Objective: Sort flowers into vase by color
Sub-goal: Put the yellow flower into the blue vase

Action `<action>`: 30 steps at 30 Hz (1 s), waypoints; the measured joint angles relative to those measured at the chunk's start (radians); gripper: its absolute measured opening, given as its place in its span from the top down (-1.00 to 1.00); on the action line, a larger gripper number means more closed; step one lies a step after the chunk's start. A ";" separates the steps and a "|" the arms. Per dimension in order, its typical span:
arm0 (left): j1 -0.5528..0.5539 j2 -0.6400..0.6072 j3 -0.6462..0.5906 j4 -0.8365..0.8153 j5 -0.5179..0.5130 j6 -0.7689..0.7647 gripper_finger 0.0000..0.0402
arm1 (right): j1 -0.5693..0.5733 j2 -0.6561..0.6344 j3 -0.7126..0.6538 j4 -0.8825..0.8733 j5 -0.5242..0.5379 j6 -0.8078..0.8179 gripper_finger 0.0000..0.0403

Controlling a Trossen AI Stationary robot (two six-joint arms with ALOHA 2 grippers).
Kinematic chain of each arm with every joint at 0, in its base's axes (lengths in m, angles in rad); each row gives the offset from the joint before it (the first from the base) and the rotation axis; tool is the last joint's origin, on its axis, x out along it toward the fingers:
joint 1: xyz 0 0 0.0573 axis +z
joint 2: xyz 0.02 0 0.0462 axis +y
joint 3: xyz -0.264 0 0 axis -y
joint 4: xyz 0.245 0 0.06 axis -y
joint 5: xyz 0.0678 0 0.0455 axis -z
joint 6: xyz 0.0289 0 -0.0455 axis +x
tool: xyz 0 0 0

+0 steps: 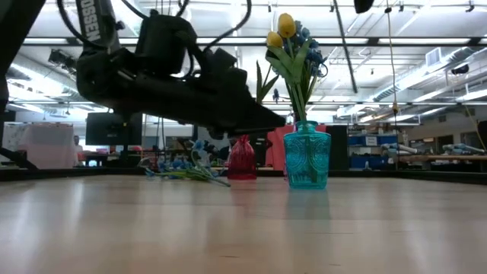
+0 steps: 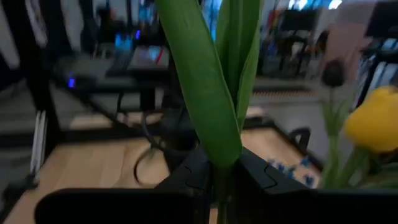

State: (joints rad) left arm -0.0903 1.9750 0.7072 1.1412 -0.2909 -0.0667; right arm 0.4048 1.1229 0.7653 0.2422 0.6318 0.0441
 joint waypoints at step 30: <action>0.060 0.233 0.186 -0.002 0.083 0.036 -0.96 | -0.082 0.039 -0.175 0.360 -0.148 -0.078 0.74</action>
State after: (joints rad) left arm -0.0298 2.2079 0.8931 1.1394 -0.2076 -0.0307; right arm 0.3225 1.1617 0.5907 0.6019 0.4841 -0.0334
